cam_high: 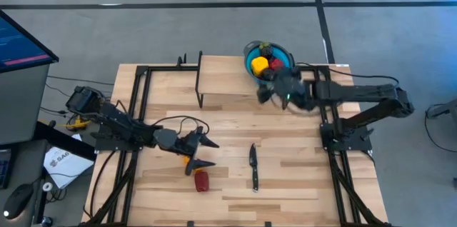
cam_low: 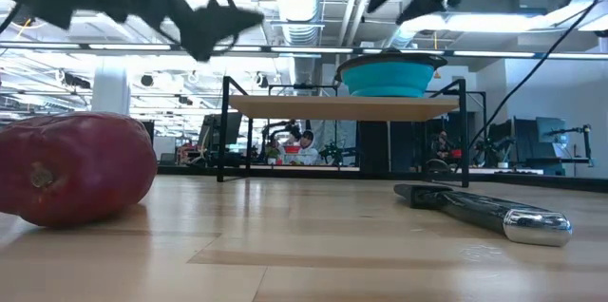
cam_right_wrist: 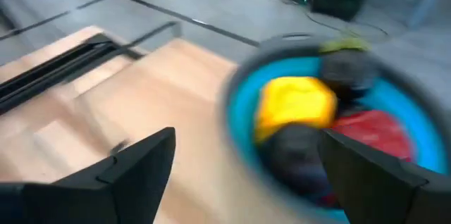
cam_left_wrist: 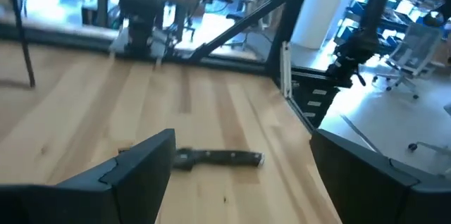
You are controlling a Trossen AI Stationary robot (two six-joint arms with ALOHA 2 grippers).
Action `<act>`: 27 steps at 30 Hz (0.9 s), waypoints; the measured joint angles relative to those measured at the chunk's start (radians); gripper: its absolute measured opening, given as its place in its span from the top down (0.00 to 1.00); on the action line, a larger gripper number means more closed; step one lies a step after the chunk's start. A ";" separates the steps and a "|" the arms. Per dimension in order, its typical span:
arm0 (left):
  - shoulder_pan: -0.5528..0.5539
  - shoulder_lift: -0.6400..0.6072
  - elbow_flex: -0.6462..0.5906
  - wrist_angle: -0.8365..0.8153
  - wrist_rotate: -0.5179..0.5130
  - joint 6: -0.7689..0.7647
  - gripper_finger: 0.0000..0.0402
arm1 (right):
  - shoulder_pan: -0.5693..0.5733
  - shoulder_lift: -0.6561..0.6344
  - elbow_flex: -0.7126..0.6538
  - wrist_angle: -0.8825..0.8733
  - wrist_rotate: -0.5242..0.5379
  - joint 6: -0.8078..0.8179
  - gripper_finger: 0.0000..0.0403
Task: Pick & Place Fruit
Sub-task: Put the red pomegranate into the blue strainer bowl on the shelf
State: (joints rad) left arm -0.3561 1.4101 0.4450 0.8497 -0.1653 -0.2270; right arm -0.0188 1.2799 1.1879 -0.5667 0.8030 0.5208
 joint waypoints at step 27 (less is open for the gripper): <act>-0.055 -0.431 -0.009 -1.313 -0.130 -0.616 0.19 | 0.461 0.723 -0.041 0.685 0.197 0.153 0.23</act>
State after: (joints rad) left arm -0.4107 0.9795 0.4364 -0.4631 -0.2958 -0.8429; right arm 0.4419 2.0031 1.1469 0.1185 1.0000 0.6740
